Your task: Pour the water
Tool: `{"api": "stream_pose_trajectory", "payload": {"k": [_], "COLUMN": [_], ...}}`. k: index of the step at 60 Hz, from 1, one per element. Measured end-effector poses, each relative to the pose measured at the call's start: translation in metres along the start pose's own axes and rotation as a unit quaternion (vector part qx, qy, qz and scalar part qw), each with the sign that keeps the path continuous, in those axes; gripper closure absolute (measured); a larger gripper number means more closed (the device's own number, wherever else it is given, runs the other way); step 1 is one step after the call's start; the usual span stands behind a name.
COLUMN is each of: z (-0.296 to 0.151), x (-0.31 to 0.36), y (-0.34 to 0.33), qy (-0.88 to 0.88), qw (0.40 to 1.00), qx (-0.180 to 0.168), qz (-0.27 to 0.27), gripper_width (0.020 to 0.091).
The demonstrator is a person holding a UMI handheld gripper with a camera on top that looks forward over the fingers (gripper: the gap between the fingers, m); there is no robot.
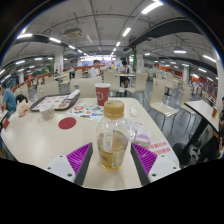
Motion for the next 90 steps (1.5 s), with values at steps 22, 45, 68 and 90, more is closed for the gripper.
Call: {"api": "stream_pose_trajectory", "payload": {"k": [22, 45, 68, 90], "z": [-0.001, -0.044, -0.176, -0.163], "x": [0.001, 0.019, 0.116, 0.259], "y": [0.029, 0.038, 0.105, 0.201], "qy": [0.011, -0.068, -0.477, -0.823], "qw": [0.999, 0.992, 0.852, 0.548], "qx": [-0.024, -0.016, 0.000, 0.023], "qz": [0.027, 0.102, 0.218, 0.148], "gripper_width": [0.0705, 0.0719, 0.0719, 0.0719]}}
Point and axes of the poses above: the point between the fingertips, and its own axes, seen from behind it with the camera up: x to the left, z down, y forward, the way the camera looks, the point moved 9 cm from there along -y, backward, against the way the camera looks, and after that the axes turned 11 degrees about -x, right-handed, at the moved point
